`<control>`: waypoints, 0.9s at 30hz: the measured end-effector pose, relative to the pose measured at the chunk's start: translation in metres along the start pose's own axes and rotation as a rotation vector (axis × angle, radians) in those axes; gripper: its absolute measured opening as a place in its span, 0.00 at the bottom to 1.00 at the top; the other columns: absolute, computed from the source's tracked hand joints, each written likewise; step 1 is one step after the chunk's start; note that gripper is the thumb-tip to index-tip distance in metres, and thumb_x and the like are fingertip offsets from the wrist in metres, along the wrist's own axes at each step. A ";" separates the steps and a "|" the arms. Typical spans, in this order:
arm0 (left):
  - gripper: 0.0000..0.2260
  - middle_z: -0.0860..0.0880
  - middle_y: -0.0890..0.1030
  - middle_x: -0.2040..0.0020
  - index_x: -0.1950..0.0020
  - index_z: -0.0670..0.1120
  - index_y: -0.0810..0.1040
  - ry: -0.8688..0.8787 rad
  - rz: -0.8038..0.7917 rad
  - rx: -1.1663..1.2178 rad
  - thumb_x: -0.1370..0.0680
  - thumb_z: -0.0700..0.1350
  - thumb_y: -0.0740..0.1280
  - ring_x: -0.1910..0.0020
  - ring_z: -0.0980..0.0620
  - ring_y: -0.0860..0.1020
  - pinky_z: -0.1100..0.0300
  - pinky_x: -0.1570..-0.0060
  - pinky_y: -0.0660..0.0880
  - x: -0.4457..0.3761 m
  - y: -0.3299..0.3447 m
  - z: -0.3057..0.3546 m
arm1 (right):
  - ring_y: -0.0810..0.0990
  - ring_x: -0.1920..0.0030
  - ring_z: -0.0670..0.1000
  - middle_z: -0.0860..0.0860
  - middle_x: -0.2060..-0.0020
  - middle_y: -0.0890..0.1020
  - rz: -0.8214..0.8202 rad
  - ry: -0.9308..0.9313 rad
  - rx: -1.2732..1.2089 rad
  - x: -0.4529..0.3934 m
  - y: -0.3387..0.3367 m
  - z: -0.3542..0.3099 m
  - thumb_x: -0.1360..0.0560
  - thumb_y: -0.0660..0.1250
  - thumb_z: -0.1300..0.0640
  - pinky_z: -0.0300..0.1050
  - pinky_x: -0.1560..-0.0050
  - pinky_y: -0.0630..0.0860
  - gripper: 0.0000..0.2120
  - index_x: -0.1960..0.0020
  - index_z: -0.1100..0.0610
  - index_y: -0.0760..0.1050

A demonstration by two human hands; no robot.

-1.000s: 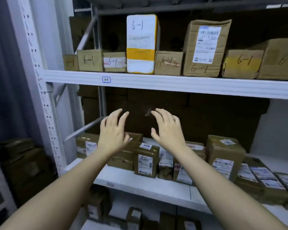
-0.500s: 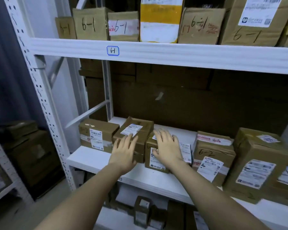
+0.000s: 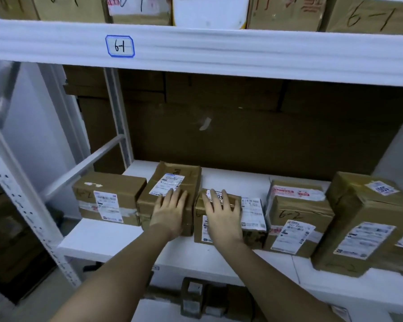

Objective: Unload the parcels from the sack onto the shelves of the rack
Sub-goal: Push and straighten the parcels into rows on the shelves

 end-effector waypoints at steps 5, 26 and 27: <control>0.41 0.44 0.43 0.21 0.22 0.44 0.39 0.087 -0.041 -0.067 0.23 0.45 0.66 0.22 0.43 0.43 0.48 0.25 0.45 -0.020 0.005 0.001 | 0.47 0.22 0.60 0.54 0.22 0.51 0.012 0.025 0.003 -0.005 0.001 -0.002 0.25 0.68 0.55 0.64 0.27 0.50 0.42 0.21 0.53 0.45; 0.43 0.43 0.45 0.21 0.22 0.43 0.41 0.134 0.001 0.001 0.24 0.59 0.64 0.22 0.44 0.45 0.48 0.24 0.47 -0.021 0.018 -0.002 | 0.47 0.22 0.58 0.52 0.21 0.51 0.004 0.030 0.024 -0.029 0.009 0.005 0.23 0.66 0.53 0.62 0.26 0.50 0.40 0.21 0.52 0.44; 0.43 0.43 0.45 0.21 0.22 0.43 0.41 0.133 0.002 0.000 0.24 0.58 0.63 0.22 0.44 0.45 0.48 0.24 0.47 -0.021 0.017 -0.002 | 0.47 0.22 0.58 0.52 0.22 0.51 0.005 0.025 0.029 -0.028 0.008 0.005 0.23 0.65 0.52 0.62 0.26 0.50 0.40 0.21 0.52 0.44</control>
Point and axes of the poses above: each hand's wrist, its own x-axis away from the middle knuckle, its own y-axis out of the palm, z = x × y, the point moved 1 cm from there along -x, towards the middle knuckle
